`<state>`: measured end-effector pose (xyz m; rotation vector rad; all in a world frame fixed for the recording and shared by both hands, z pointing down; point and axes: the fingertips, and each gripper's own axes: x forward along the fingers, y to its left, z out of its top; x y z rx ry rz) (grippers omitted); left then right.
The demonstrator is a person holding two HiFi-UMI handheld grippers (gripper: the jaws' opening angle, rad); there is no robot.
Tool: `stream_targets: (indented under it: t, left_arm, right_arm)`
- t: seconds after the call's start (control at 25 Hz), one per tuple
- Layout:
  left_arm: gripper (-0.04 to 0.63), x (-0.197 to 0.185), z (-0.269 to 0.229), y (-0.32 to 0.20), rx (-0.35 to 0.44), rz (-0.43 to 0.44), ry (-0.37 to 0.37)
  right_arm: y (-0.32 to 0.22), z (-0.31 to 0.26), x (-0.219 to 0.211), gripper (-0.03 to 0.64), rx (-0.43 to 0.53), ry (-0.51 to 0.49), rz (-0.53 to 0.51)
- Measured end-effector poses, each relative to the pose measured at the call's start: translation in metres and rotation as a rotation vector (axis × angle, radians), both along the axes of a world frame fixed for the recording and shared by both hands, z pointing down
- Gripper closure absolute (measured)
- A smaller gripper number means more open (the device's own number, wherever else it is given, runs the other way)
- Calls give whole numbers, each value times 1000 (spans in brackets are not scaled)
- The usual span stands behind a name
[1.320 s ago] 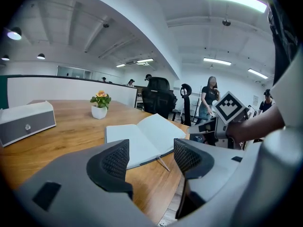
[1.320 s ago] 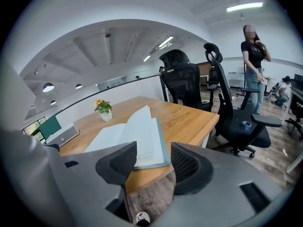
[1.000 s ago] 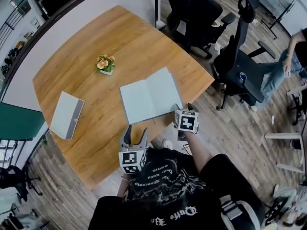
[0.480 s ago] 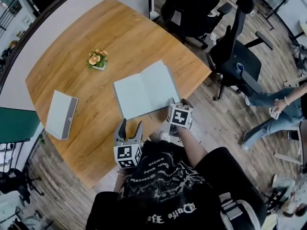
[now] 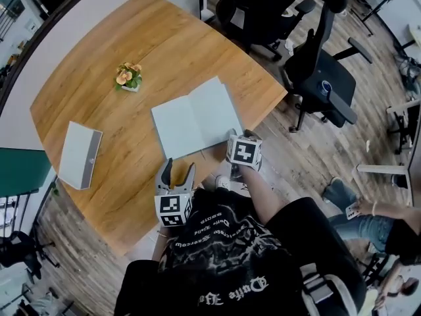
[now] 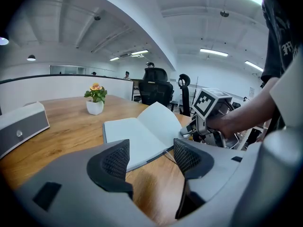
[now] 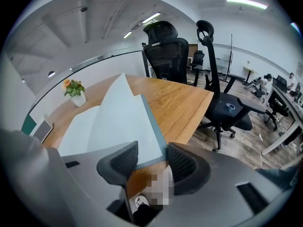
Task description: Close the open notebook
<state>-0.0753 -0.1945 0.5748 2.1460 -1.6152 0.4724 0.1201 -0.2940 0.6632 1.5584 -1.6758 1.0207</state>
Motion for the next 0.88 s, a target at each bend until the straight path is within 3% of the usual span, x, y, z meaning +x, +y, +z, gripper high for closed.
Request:
stream_targets:
  t: [0.12,0.28,0.56,0.88]
  left_arm:
    - [282,-2,-1,1,7,-5,-6]
    - [285,-1,-4,3,-9,-3,-4]
    - [302,-11,-5,5,9,-48,-2]
    - [316,-25,-10,11,15,-107,0]
  right_arm:
    - [2,0,-4,436,4,-22,4]
    - [-15,-12,-3,453,100,-46,1]
    - [-20,-25,-14,569,183,-140,25]
    - [-21,-49,-23,582,272,-222,24]
